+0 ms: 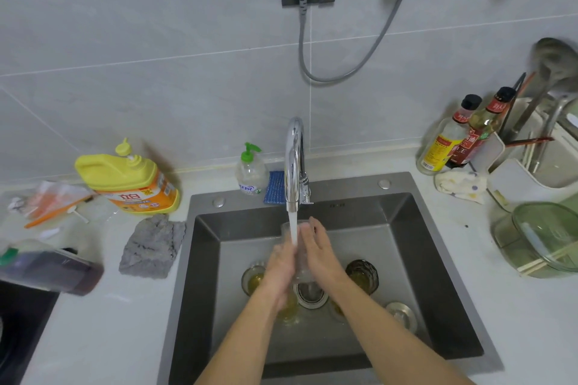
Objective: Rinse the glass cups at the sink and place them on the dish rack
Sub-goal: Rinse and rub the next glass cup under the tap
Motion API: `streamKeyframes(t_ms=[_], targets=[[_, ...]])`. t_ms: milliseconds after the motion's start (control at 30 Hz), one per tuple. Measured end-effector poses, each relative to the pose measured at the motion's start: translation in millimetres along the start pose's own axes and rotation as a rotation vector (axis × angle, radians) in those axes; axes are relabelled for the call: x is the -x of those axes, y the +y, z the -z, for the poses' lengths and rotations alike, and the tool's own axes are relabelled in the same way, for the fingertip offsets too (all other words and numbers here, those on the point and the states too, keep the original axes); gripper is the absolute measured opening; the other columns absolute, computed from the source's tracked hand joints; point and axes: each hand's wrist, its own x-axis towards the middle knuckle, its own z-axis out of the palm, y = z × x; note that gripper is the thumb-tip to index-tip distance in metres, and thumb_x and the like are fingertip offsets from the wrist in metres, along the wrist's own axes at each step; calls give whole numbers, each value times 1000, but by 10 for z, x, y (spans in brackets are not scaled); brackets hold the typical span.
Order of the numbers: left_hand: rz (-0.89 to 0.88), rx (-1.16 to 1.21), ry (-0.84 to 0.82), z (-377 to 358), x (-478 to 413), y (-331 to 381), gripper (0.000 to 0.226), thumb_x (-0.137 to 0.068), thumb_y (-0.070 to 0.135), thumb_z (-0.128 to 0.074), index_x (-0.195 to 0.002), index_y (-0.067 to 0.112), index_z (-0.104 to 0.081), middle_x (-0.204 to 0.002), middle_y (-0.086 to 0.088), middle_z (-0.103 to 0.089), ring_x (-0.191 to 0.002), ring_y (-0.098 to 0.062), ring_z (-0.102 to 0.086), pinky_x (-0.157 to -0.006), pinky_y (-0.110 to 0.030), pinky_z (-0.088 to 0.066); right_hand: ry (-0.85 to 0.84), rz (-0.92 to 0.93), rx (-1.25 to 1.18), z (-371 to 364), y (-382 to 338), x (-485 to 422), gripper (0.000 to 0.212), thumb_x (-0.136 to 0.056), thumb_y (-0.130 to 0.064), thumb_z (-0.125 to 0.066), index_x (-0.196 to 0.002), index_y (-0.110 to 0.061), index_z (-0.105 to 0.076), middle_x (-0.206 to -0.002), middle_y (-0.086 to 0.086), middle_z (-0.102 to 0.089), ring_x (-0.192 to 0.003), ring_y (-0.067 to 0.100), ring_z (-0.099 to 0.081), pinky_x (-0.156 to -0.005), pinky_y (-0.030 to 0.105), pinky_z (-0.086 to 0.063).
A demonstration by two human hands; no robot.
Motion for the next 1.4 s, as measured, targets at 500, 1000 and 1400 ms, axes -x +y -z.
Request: streamKeyframes(t_ms=[500,1000,1400], targets=[[48,217,-40,211,27,66,52,-92,50,-61,-130,15,-71,-122,-15,-76,-117,-36,-71,-111,-59,-48,243,-110,504,286,-253,-234,72,-76,-88,-57,-60,-19,-46,-58,-2,-51,-57,15,-48,-60,32,-42],[133,197,-64,372,-59,-135,57,-104,58,-46,-130,15,-71,-122,-22,-74,-70,-26,-61,-55,-31,-51,121,-117,-95,214,-137,-159,54,-76,-72,-74,-99,-24,-73,-110,0,-72,-103,22,-69,-96,52,-58],[-3,-315,-108,393,119,28,46,-82,79,-55,-118,53,-58,-125,20,-61,-119,-11,-59,-114,-50,-47,61,-155,-483,35,-9,-53,67,-79,-76,-64,-130,-32,-61,-132,-1,-68,-124,26,-63,-112,58,-44]])
